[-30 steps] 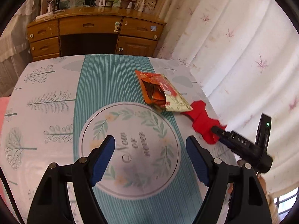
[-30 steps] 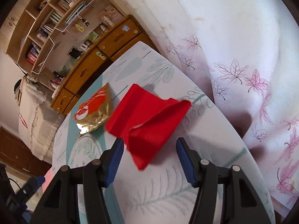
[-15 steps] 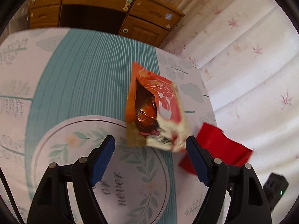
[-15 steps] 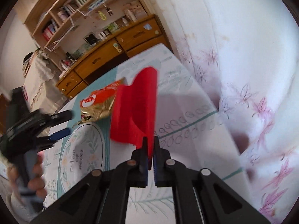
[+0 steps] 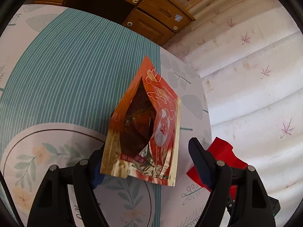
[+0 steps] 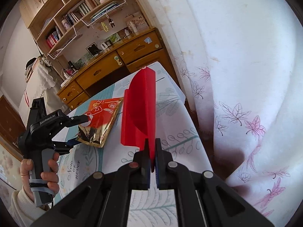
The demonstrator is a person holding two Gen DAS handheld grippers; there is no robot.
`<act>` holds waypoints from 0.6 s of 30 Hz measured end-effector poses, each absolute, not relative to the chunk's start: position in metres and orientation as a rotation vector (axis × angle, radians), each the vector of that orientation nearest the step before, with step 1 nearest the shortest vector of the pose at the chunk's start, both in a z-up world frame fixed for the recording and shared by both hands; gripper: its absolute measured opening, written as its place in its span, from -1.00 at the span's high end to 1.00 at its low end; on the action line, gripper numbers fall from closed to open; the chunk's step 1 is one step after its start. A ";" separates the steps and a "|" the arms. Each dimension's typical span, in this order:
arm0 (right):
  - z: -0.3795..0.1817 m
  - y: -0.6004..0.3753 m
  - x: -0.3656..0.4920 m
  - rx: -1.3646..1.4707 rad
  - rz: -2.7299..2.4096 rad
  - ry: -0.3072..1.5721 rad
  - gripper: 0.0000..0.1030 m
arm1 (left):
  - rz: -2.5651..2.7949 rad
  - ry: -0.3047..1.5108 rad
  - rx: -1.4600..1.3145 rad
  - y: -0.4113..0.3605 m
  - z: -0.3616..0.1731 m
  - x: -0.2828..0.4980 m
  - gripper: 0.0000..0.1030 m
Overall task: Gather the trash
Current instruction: 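Grasp the red-gold snack wrapper with the left gripper while the right gripper grasps the red paper, then carry the wrapper with the left gripper while the right gripper carries the red paper over the bin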
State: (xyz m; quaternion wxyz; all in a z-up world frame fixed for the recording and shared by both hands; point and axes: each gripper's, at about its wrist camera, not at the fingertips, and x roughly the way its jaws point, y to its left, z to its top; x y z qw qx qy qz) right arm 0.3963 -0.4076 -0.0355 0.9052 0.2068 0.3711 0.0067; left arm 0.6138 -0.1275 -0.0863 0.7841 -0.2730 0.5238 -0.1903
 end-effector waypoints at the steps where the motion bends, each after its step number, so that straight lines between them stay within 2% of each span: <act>1: -0.037 -0.405 0.400 0.428 0.014 0.766 0.94 | -0.410 1.131 -0.588 -0.128 -0.086 0.614 -0.49; 7: -0.043 -0.390 0.417 0.423 0.024 0.769 0.94 | -0.376 1.138 -0.584 -0.138 -0.082 0.617 -0.48; 9: -0.045 -0.385 0.422 0.416 0.032 0.773 0.94 | -0.365 1.145 -0.590 -0.141 -0.083 0.619 -0.20; 10: -0.045 -0.383 0.424 0.412 0.035 0.774 0.94 | -0.361 1.157 -0.592 -0.144 -0.085 0.621 0.12; 12: -0.045 -0.377 0.427 0.395 0.037 0.775 0.94 | -0.345 1.156 -0.577 -0.146 -0.086 0.621 0.21; 13: -0.045 -0.375 0.428 0.391 0.039 0.777 0.94 | -0.347 1.155 -0.570 -0.147 -0.086 0.621 0.32; 14: -0.045 -0.374 0.429 0.387 0.039 0.779 0.94 | -0.349 1.156 -0.557 -0.150 -0.088 0.622 0.55; 15: -0.045 -0.373 0.430 0.384 0.039 0.780 0.94 | -0.348 1.155 -0.548 -0.152 -0.089 0.622 0.66; 18: -0.046 -0.372 0.433 0.380 0.040 0.789 0.94 | -0.340 1.114 -0.490 -0.158 -0.085 0.620 0.81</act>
